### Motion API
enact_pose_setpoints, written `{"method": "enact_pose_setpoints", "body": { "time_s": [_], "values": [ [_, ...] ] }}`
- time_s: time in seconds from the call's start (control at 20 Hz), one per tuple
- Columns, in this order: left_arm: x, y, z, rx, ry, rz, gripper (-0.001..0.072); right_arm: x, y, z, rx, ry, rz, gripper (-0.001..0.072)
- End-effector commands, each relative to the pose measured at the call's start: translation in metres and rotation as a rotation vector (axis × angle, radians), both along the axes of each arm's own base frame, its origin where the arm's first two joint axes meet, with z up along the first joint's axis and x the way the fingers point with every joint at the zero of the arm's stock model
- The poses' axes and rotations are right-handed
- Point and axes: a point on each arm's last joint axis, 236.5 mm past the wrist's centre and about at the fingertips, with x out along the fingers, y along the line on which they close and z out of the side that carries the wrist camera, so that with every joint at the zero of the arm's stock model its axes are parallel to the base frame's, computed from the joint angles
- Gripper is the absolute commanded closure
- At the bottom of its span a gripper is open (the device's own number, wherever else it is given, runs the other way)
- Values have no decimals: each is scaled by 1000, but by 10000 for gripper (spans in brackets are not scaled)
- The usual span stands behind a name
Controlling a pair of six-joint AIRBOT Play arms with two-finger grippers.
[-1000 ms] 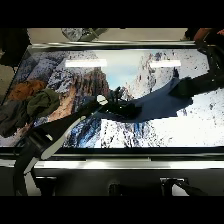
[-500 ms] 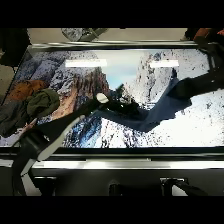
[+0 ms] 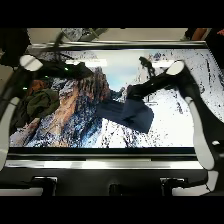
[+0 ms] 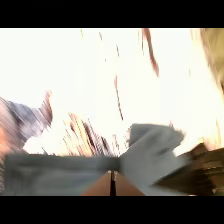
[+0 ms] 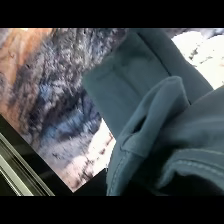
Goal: Fold the shirts.
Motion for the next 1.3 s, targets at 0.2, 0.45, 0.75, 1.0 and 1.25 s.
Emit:
{"method": "enact_pose_setpoints", "body": {
  "time_s": [0.2, 0.45, 0.75, 1.0, 1.25],
  "values": [
    [-16, 37, 52, 31, -119, 35, 678, 22, 64, -15, 310, 13, 29, 104],
    [-19, 54, 23, 79, -55, 31, 678, 8, -95, -15, -48, 23, -27, 101],
    [-15, 73, 19, 86, -41, 60, 677, -86, -238, -76, -341, 334, -203, 85],
    [-16, 69, 19, 85, -40, 52, 677, -77, -152, -139, -36, 312, -394, 90],
    [-17, 67, 19, 85, -41, 49, 677, -45, -112, -143, 33, 211, -457, 275]
  ]
}}
